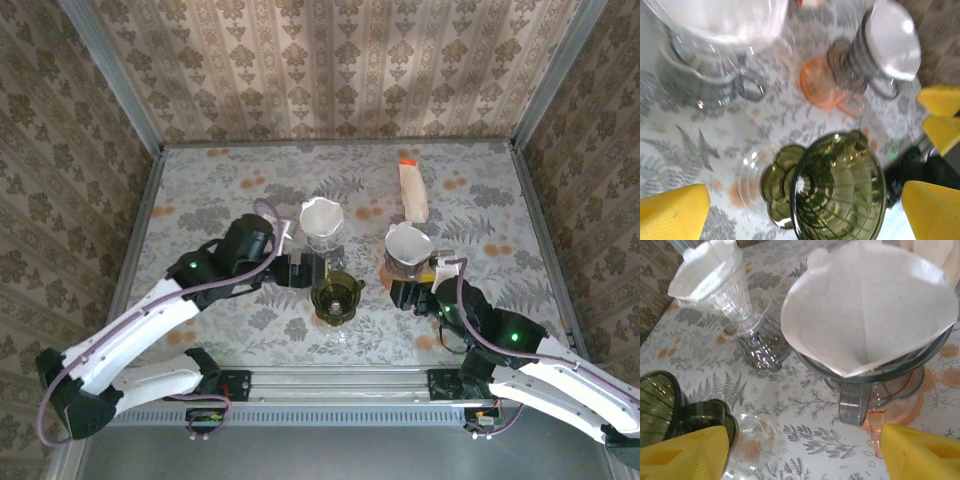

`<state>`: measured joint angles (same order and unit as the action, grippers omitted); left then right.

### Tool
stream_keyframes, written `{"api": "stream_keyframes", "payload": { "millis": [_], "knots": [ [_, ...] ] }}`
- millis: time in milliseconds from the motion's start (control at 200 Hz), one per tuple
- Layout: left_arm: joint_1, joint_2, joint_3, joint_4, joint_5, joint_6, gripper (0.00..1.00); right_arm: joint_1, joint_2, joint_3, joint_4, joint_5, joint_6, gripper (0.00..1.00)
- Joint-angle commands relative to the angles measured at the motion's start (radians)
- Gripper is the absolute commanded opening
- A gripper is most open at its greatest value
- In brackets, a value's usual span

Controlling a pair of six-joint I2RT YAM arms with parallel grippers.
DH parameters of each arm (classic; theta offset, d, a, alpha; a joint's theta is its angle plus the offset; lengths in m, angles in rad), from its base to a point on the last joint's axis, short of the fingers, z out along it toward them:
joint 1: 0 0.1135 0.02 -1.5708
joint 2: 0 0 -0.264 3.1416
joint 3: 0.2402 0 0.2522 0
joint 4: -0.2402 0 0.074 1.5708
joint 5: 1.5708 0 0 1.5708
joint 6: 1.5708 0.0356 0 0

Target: Place the coffee filter in the dripper

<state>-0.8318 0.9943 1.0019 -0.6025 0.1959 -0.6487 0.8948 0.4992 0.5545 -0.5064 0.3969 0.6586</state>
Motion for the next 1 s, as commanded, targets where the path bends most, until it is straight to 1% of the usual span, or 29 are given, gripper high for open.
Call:
{"api": "stream_keyframes", "payload": {
  "millis": [0, 50, 110, 180, 240, 285, 395, 460, 475, 500, 590, 650, 750, 765, 920, 995],
  "knots": [
    [0.059, -0.069, -0.005, 0.068, -0.060, 0.020, 1.00, -0.003, 0.015, 0.068, -0.026, 0.070, -0.001, 0.81],
    [0.098, -0.094, -0.033, 0.117, -0.037, 0.012, 1.00, -0.007, 0.047, 0.109, -0.026, 0.083, -0.011, 0.82],
    [0.151, -0.114, -0.058, 0.161, 0.003, 0.004, 1.00, -0.018, 0.101, 0.167, -0.068, 0.102, -0.033, 0.80],
    [0.210, -0.118, -0.071, 0.188, 0.044, 0.000, 1.00, -0.046, 0.182, 0.254, -0.114, 0.135, -0.051, 0.71],
    [0.254, -0.118, -0.082, 0.211, 0.076, -0.007, 1.00, -0.103, 0.257, 0.330, -0.149, 0.124, -0.073, 0.63],
    [0.284, -0.113, -0.094, 0.233, 0.106, -0.012, 1.00, -0.167, 0.303, 0.380, -0.163, 0.077, -0.083, 0.59],
    [0.349, -0.083, -0.127, 0.300, 0.211, -0.027, 1.00, -0.343, 0.414, 0.461, -0.153, -0.065, -0.096, 0.53],
    [0.368, -0.061, -0.146, 0.344, 0.269, -0.038, 0.98, -0.443, 0.485, 0.499, -0.135, -0.142, -0.106, 0.49],
    [0.369, -0.057, -0.149, 0.351, 0.277, -0.038, 0.97, -0.463, 0.504, 0.510, -0.131, -0.156, -0.109, 0.49],
    [0.398, -0.052, -0.154, 0.360, 0.286, -0.039, 0.97, -0.495, 0.537, 0.529, -0.129, -0.179, -0.112, 0.48],
    [0.421, -0.036, -0.155, 0.368, 0.295, -0.014, 0.97, -0.583, 0.660, 0.601, -0.101, -0.274, -0.139, 0.47],
    [0.431, -0.034, -0.157, 0.374, 0.288, 0.003, 1.00, -0.620, 0.753, 0.660, -0.095, -0.319, -0.159, 0.44],
    [0.446, -0.033, -0.170, 0.401, 0.285, 0.012, 1.00, -0.662, 0.885, 0.752, -0.095, -0.359, -0.189, 0.41],
    [0.447, -0.033, -0.173, 0.406, 0.287, 0.012, 1.00, -0.667, 0.929, 0.764, -0.094, -0.362, -0.192, 0.41],
    [0.480, -0.005, -0.204, 0.483, 0.363, 0.004, 1.00, -0.700, 1.127, 0.905, -0.113, -0.362, -0.220, 0.38],
    [0.497, 0.012, -0.213, 0.510, 0.394, -0.003, 0.95, -0.706, 1.199, 0.965, -0.124, -0.343, -0.223, 0.38]
  ]
}}
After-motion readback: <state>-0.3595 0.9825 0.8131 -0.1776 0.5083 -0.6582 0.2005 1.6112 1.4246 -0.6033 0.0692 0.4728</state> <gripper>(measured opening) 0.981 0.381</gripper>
